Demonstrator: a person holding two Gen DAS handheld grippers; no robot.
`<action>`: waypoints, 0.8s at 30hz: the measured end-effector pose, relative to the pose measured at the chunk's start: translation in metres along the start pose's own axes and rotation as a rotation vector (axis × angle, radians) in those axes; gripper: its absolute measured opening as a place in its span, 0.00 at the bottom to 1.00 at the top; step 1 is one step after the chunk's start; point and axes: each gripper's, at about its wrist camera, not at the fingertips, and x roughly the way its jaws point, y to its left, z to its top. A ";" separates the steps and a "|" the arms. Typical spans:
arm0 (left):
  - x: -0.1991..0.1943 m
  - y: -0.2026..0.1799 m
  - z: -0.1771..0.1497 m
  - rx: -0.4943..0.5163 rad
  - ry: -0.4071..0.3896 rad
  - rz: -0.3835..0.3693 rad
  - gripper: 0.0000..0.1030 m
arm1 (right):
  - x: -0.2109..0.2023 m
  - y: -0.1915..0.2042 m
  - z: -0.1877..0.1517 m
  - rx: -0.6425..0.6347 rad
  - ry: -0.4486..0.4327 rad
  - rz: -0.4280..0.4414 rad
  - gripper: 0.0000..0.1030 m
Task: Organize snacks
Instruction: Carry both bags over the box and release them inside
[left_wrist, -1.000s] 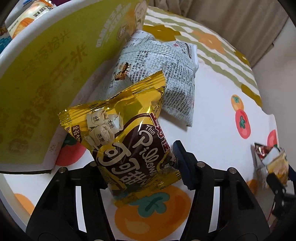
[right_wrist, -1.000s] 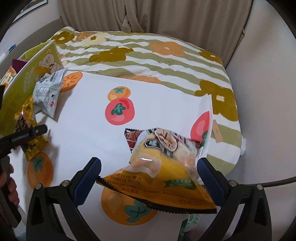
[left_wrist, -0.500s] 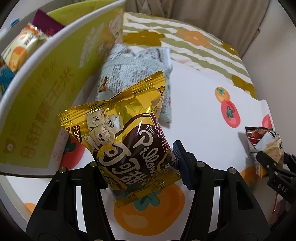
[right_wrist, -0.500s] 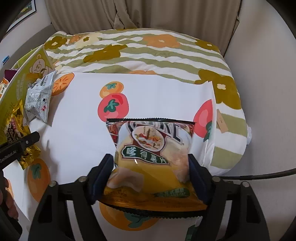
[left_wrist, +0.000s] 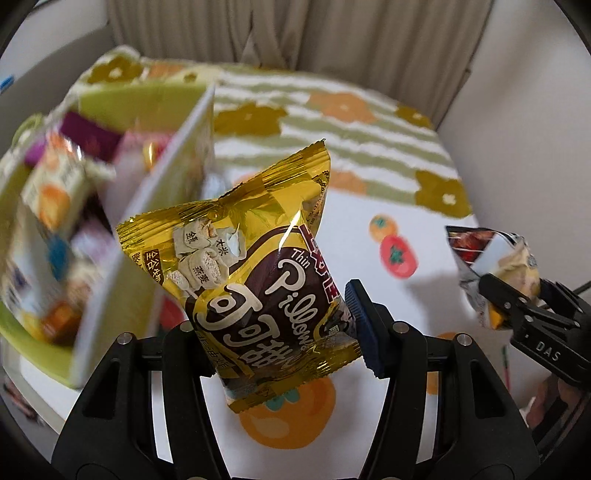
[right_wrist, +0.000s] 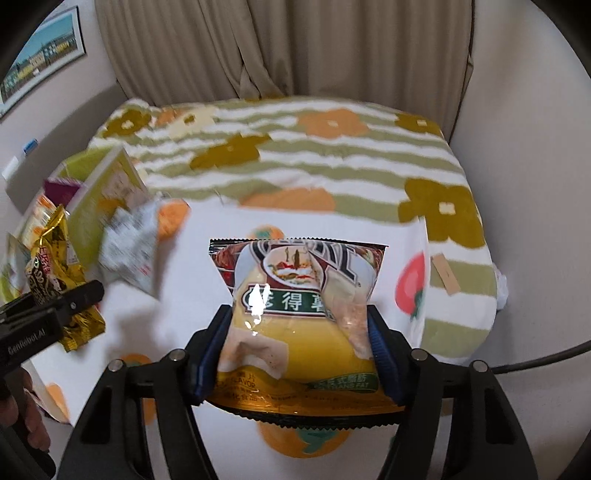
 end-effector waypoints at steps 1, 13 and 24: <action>-0.012 0.005 0.009 0.011 -0.017 -0.019 0.52 | -0.007 0.008 0.007 -0.002 -0.016 0.006 0.63; -0.095 0.123 0.091 0.090 -0.123 0.004 0.52 | -0.060 0.148 0.083 -0.020 -0.200 0.129 0.63; -0.068 0.222 0.140 0.169 -0.045 -0.024 0.52 | -0.033 0.262 0.128 -0.007 -0.215 0.199 0.63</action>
